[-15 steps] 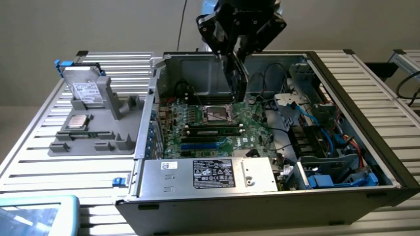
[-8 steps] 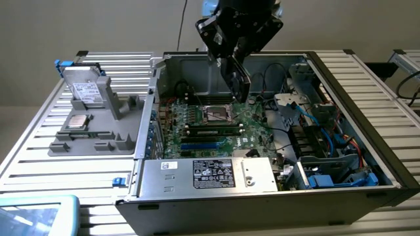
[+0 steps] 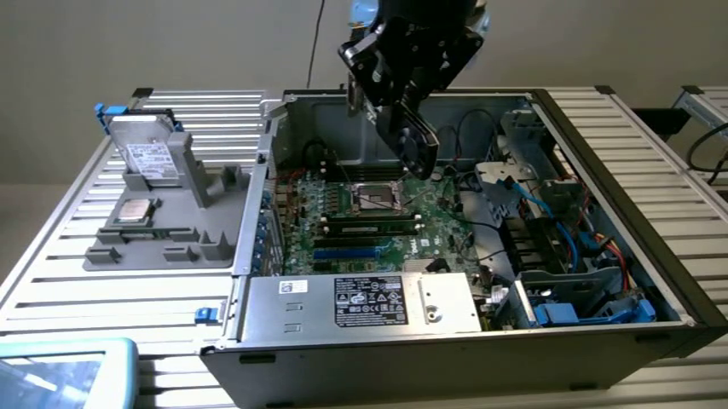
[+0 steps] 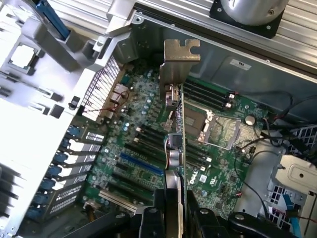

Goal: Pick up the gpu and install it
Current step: 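Insert the gpu into the slot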

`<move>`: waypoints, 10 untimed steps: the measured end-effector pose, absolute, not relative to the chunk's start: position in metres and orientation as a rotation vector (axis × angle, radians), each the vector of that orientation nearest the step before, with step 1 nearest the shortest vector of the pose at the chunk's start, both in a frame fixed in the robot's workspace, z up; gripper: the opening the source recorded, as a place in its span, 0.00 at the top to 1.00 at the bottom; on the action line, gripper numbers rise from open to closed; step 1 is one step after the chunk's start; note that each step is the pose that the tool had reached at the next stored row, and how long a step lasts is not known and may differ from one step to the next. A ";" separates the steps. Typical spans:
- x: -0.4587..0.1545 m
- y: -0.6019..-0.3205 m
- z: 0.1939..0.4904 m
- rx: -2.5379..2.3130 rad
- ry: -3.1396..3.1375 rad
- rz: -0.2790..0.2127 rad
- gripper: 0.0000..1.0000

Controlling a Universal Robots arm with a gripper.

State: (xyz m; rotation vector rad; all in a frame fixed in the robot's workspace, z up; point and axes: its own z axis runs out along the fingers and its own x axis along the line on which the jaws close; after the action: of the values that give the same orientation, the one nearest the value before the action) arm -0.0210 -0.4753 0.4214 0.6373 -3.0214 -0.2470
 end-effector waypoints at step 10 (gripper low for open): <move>-0.021 -0.475 0.421 0.907 -2.937 -0.239 0.73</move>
State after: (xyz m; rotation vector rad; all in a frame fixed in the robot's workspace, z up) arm -0.0210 -0.4753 0.4211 0.9067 -2.9374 -0.2388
